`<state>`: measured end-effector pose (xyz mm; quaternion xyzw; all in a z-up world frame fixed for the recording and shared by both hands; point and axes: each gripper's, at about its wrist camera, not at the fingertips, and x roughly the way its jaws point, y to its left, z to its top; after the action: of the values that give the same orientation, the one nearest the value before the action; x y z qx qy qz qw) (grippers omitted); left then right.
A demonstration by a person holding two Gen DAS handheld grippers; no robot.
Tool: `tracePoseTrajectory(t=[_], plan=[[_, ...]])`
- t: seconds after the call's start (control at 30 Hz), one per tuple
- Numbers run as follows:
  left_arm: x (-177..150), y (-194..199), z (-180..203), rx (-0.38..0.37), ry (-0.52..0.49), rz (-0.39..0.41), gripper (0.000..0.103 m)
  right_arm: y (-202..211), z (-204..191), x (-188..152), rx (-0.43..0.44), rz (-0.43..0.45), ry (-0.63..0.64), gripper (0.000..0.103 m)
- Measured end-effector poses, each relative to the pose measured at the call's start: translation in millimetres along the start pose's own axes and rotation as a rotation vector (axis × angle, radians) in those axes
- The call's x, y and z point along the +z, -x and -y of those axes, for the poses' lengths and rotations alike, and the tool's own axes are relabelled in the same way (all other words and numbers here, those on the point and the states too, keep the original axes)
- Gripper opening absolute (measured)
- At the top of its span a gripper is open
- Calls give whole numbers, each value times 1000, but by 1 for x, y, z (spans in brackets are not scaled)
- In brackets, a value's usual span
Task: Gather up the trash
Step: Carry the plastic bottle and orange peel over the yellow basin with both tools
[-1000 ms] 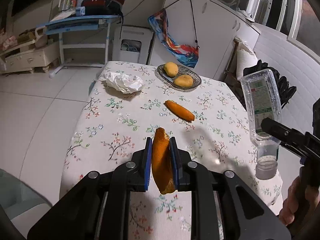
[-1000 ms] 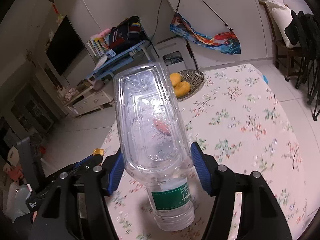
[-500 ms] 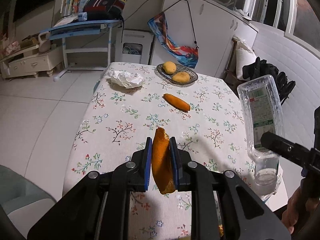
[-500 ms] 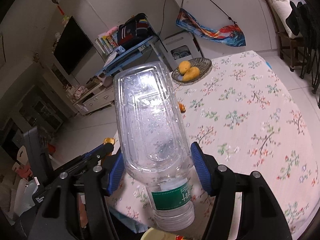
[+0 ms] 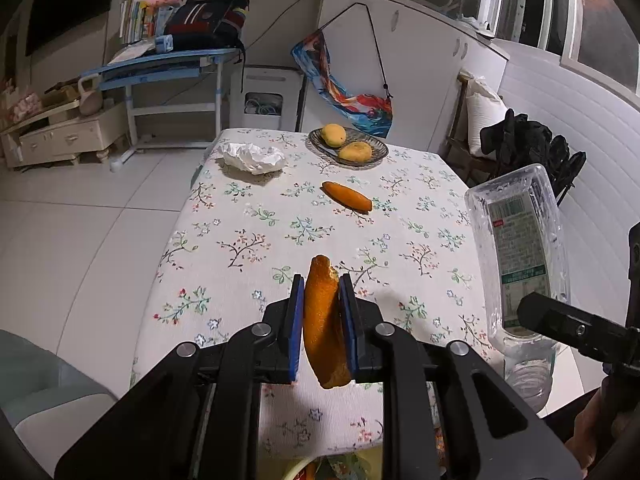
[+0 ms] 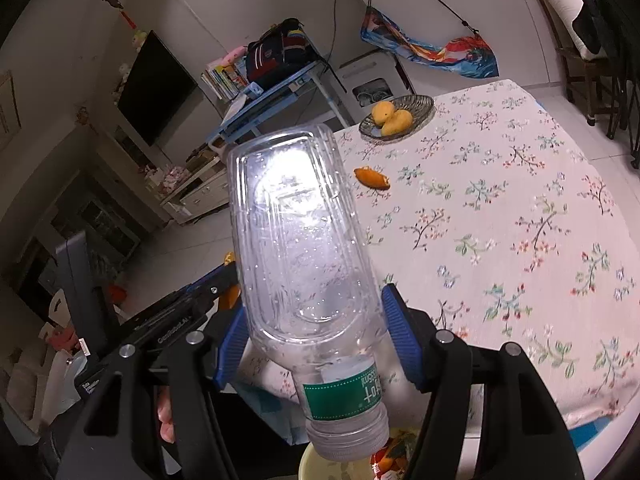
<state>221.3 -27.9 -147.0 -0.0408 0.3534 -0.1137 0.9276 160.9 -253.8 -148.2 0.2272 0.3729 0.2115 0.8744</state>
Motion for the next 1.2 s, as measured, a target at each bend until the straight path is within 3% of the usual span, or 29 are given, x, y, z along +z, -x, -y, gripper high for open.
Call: tracePoseTrajectory(t=[1.2], plan=[[-68, 65, 12, -40, -19, -14, 17, 34, -9, -78, 67, -72, -95, 62]])
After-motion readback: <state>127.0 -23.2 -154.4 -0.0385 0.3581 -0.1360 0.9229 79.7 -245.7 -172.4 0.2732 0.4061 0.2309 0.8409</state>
